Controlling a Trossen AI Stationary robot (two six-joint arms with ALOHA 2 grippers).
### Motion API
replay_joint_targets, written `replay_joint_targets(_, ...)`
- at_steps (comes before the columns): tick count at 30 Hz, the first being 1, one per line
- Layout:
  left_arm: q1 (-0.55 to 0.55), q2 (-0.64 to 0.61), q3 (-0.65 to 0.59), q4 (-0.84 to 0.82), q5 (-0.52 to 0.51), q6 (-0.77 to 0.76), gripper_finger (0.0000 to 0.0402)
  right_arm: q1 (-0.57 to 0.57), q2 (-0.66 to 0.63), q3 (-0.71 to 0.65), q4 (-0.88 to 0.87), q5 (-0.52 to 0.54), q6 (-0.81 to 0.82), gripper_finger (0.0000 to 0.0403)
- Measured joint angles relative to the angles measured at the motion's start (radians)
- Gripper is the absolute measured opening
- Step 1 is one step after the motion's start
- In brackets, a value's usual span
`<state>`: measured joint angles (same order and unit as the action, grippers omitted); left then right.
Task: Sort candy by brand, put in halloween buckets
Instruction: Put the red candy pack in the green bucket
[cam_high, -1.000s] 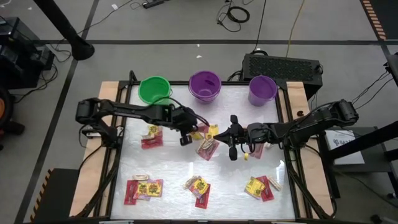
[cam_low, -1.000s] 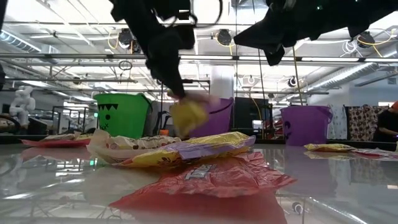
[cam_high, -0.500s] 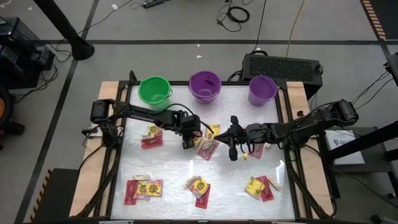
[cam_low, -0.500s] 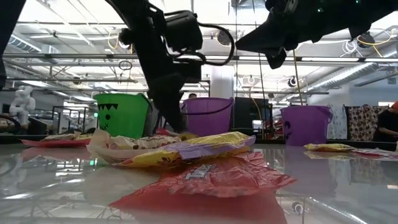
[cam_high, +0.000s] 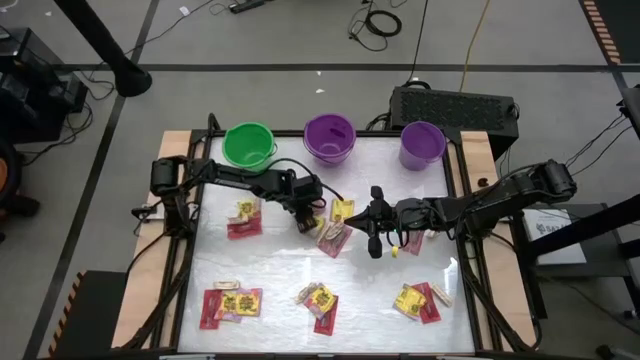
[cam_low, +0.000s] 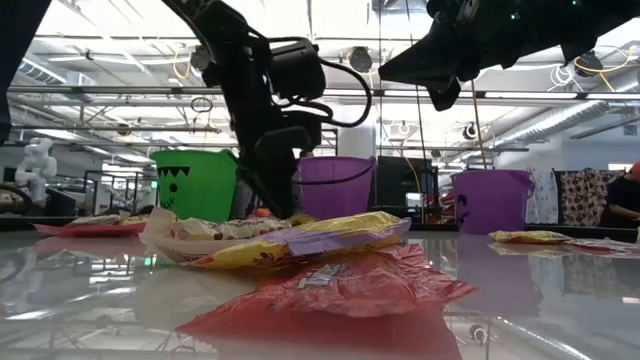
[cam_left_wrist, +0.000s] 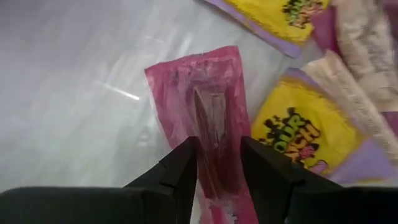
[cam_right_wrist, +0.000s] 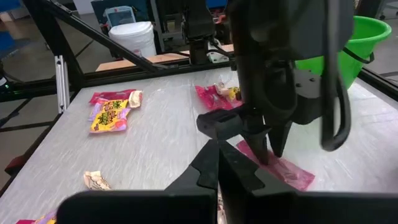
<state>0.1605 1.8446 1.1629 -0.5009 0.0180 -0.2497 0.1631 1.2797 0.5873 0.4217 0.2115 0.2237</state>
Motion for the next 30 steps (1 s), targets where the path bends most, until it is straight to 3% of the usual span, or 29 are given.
replay_joint_targets(11, 0.037, 0.1, 0.001, 0.014, 0.067, 0.028, 0.0126, 0.002, 0.0, 0.001, 0.003, -0.001, 0.032, 0.0)
replay_joint_targets(15, 0.035, 0.095, 0.001, 0.017, 0.058, 0.028, 0.0073, 0.002, 0.0, 0.001, 0.003, -0.003, 0.076, 0.0)
replay_joint_targets(18, 0.034, 0.062, 0.005, 0.014, 0.042, 0.044, 0.0019, 0.002, 0.0, 0.001, 0.004, -0.003, 0.083, 0.0)
replay_joint_targets(22, 0.034, -0.002, 0.018, -0.004, 0.028, 0.054, 0.0015, 0.002, 0.0, 0.001, 0.007, -0.005, 0.083, 0.0)
replay_joint_targets(30, 0.038, -0.265, 0.025, -0.047, -0.016, 0.049, 0.0012, 0.002, 0.0, 0.001, -0.003, -0.005, 0.079, 0.0)
